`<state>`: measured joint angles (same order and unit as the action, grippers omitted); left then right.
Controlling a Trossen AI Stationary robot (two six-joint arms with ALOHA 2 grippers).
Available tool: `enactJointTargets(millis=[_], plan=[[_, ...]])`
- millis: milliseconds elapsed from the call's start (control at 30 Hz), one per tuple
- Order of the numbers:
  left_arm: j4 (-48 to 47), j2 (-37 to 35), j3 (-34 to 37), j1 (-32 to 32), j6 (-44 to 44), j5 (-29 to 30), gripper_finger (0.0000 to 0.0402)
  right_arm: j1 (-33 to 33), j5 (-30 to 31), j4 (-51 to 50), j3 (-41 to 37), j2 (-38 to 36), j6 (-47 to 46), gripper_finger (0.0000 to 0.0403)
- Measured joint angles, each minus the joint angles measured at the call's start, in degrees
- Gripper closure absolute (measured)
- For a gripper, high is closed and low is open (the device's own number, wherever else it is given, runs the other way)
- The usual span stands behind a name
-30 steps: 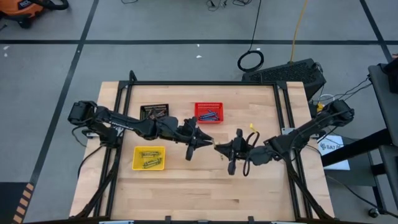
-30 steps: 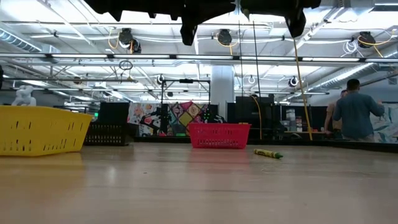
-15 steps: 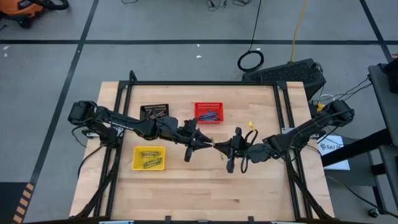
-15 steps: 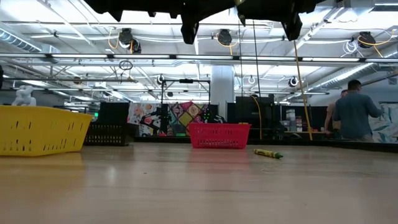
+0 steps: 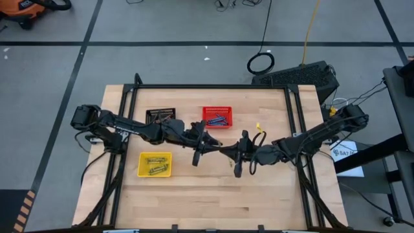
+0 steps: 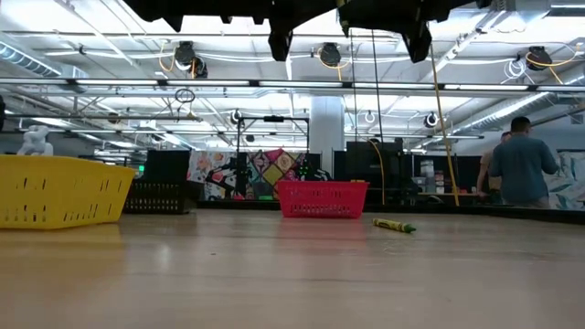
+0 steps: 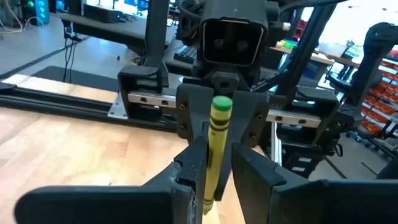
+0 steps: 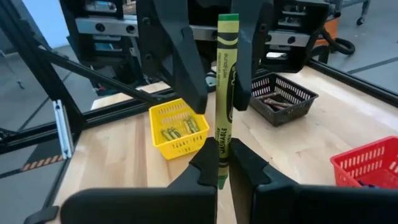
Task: Sort crayons
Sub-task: Put the green crayon into the yellow bin
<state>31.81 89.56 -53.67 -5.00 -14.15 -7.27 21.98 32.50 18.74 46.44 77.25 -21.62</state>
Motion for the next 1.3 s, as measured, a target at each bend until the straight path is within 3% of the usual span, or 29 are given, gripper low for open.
enactJointTargets(millis=[267, 467, 867, 967, 1300], plan=[[-0.9, 0.0, 0.0, 0.5, 3.2, 0.3, 0.0325, -1.0, -2.7, -0.1, 0.0, 0.5, 0.1, 0.0403], [-2.5, 0.0, 0.0, 0.5, 5.9, 0.3, 0.0388, -1.0, -2.8, -0.4, 0.0, 0.5, 0.1, 0.0403], [-7.8, -0.2, -0.1, 0.5, 7.5, 0.3, 0.0388, -0.9, -2.8, -1.1, 0.0, 0.4, -2.0, 0.0356], [-11.0, -1.2, 0.0, 0.5, 7.6, 0.3, 0.0388, -0.9, -2.7, -2.1, 0.0, 0.5, -4.0, 0.0333], [-35.4, -8.1, 0.0, -0.2, 7.0, 0.3, 0.0388, -0.9, -2.5, -5.0, 0.0, 0.5, -11.2, 0.0294]])
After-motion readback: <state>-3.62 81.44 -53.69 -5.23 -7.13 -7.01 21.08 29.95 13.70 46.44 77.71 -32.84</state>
